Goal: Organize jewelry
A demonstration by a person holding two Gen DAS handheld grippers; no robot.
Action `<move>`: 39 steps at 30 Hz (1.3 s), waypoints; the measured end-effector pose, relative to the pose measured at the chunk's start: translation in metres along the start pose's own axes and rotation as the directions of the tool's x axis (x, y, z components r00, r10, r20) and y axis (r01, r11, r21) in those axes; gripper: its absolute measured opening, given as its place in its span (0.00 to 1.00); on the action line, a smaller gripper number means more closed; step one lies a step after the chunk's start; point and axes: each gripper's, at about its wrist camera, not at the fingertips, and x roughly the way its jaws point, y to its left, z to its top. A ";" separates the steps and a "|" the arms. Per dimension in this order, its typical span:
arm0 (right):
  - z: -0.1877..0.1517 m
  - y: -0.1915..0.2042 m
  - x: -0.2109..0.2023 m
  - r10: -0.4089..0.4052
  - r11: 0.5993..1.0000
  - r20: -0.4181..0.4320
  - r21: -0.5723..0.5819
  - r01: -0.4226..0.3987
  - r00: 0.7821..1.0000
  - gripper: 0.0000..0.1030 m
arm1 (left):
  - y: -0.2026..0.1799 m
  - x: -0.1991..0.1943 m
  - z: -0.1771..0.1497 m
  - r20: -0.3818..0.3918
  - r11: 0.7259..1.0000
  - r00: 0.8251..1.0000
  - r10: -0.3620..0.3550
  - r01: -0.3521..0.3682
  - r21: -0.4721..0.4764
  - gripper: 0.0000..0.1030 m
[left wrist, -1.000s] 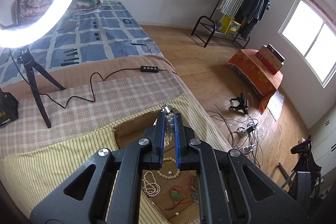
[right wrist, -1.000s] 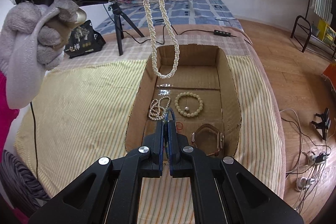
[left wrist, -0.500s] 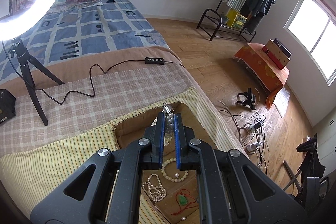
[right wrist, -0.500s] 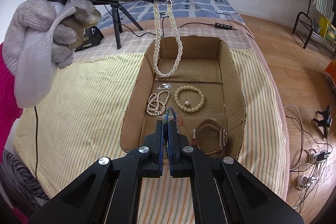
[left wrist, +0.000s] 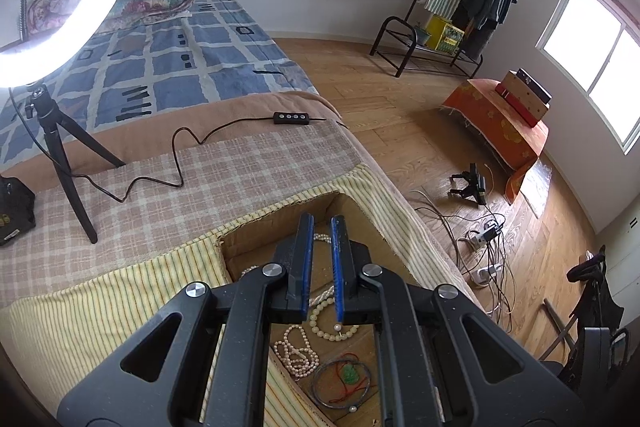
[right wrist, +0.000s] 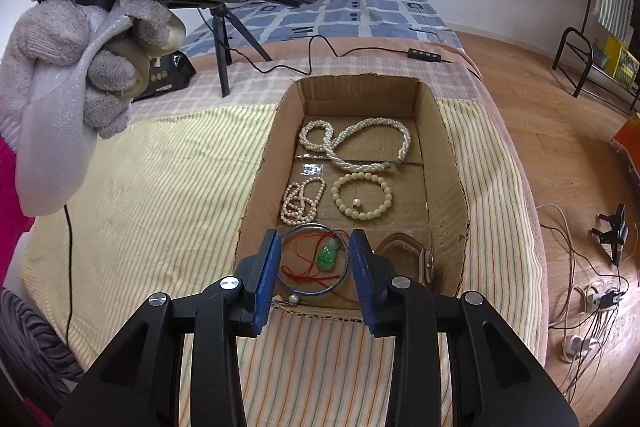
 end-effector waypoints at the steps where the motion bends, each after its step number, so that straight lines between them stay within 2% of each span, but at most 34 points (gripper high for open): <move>1: 0.000 0.002 -0.001 -0.003 1.000 0.001 -0.002 0.003 1.000 0.33 | 0.000 -0.003 -0.001 0.002 1.000 1.000 0.003 -0.003 0.002 0.06; 5: -0.001 0.009 -0.007 -0.028 1.000 0.003 -0.013 0.028 1.000 0.33 | -0.001 -0.018 -0.005 0.015 1.000 1.000 0.012 -0.012 0.006 0.06; 6: -0.002 0.011 -0.010 -0.036 0.999 0.004 -0.015 0.036 0.999 0.34 | -0.001 -0.023 -0.007 0.019 1.000 1.000 0.013 -0.013 0.007 0.06; 9: -0.002 0.017 -0.020 -0.064 0.998 0.018 -0.017 0.064 0.998 0.49 | -0.002 -0.038 -0.012 0.032 1.000 0.999 0.019 -0.020 0.013 0.06; 15: -0.003 0.028 -0.047 -0.098 0.995 0.054 -0.019 0.099 0.994 0.50 | -0.010 -0.074 -0.024 0.066 0.999 0.997 0.030 -0.032 0.027 0.06; 17: -0.004 0.032 -0.056 -0.113 0.993 0.068 -0.019 0.115 0.991 0.54 | -0.015 -0.086 -0.027 0.080 0.998 0.996 0.037 -0.040 0.041 0.06; 19: -0.004 0.035 -0.064 -0.135 0.990 0.083 -0.021 0.137 0.987 0.62 | -0.020 -0.101 -0.033 0.098 0.997 0.994 0.043 -0.049 0.059 0.06; 24: -0.006 0.041 -0.083 -0.165 0.986 0.115 -0.006 0.167 0.979 0.64 | -0.027 -0.136 -0.048 0.135 0.995 0.990 0.050 -0.061 0.077 0.06; 28: -0.007 0.043 -0.100 -0.201 0.980 0.150 0.023 0.200 0.968 0.73 | -0.032 -0.163 -0.065 0.162 0.992 0.985 0.063 -0.079 0.095 0.06; 39: -0.020 0.049 -0.123 -0.236 0.971 0.191 0.090 0.222 0.953 0.76 | -0.045 -0.224 -0.120 0.227 0.985 0.970 0.087 -0.118 0.127 0.06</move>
